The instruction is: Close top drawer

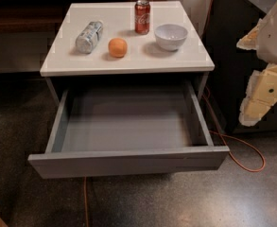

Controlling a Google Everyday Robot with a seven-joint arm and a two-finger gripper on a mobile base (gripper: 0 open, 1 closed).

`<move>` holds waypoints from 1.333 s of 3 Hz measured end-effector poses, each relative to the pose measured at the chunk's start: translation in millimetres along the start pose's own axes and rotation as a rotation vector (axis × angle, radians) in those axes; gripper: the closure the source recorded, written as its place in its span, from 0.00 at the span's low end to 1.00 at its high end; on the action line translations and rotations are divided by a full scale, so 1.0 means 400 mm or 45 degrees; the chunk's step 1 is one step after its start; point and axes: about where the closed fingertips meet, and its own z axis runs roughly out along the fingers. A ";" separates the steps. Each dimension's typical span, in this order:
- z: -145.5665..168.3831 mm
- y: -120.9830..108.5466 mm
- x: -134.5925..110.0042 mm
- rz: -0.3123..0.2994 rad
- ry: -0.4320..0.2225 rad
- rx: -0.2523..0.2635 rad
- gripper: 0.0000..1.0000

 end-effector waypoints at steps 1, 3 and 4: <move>0.000 0.000 0.000 0.000 0.000 0.000 0.00; 0.055 0.064 -0.026 -0.072 -0.098 -0.045 0.00; 0.111 0.109 -0.045 -0.114 -0.158 -0.075 0.00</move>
Offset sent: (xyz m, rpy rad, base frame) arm -0.0149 0.0167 -0.0250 0.0610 0.0194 0.0715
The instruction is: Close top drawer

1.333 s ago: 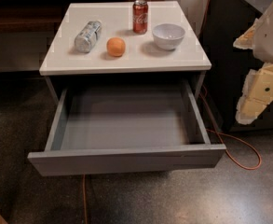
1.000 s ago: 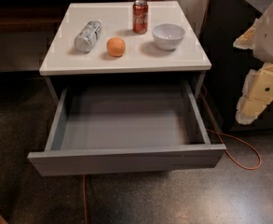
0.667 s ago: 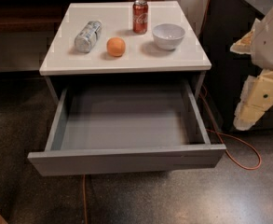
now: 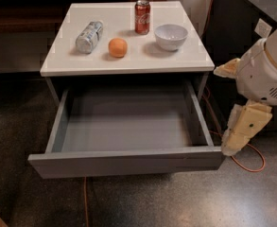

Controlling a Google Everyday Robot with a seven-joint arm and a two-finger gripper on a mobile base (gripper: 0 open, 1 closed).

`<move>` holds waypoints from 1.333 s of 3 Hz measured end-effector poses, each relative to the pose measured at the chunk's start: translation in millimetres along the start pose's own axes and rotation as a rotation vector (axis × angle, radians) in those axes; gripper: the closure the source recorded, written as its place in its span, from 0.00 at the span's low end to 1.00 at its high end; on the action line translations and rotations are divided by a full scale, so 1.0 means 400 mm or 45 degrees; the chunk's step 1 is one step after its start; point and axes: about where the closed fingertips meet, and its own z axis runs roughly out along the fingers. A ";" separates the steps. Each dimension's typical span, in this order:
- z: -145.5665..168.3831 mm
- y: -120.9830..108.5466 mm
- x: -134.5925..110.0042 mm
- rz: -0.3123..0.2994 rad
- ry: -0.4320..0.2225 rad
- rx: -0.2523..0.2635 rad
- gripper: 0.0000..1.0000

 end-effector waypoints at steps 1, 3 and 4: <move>0.098 0.042 -0.033 -0.049 -0.070 -0.050 0.00; 0.345 0.107 -0.070 -0.182 -0.114 -0.099 0.00; 0.345 0.107 -0.070 -0.182 -0.114 -0.099 0.00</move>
Offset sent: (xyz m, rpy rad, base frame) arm -0.0099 0.0750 -0.0939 0.1178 0.0430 0.2021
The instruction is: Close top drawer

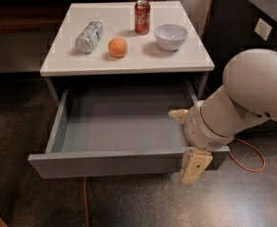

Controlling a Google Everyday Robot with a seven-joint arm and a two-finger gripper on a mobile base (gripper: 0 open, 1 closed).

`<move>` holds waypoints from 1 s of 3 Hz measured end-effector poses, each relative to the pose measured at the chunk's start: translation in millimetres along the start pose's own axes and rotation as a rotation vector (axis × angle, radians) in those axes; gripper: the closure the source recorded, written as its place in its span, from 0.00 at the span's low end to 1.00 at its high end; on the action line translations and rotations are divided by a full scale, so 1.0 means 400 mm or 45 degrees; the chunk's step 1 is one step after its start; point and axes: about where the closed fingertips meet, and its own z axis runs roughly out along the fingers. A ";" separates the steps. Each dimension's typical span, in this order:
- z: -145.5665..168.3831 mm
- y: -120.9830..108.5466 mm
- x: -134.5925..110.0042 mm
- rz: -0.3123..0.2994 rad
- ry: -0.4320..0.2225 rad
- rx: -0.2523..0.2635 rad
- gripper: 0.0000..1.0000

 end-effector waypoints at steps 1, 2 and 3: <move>0.038 0.022 -0.015 -0.019 -0.025 -0.045 0.13; 0.106 0.042 -0.032 -0.034 -0.071 -0.109 0.37; 0.161 0.047 -0.043 -0.044 -0.114 -0.149 0.60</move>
Offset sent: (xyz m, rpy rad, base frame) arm -0.0111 0.0461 -0.0704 0.0885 0.1290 0.1059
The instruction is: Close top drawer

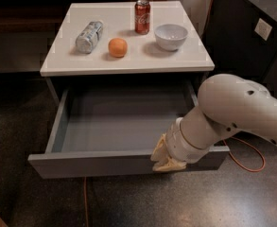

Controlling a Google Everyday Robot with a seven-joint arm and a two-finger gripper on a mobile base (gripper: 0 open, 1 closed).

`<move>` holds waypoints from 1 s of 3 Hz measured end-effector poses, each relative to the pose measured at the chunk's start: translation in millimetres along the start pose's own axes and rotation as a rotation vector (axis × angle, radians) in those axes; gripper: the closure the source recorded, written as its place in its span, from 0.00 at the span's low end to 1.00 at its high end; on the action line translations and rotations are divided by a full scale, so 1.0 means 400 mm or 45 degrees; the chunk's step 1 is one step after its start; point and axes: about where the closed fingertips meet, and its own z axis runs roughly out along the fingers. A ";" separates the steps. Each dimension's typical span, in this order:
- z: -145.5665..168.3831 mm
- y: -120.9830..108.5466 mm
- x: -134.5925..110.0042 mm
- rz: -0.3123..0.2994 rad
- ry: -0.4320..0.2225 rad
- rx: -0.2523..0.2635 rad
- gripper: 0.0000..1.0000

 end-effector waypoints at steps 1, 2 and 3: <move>0.065 -0.007 0.012 0.003 -0.010 -0.032 0.83; 0.127 -0.007 0.029 0.007 -0.004 -0.052 1.00; 0.194 -0.014 0.051 0.012 0.038 -0.046 1.00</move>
Offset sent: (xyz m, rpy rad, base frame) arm 0.0116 0.0168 -0.0858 -0.0076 0.0615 0.0111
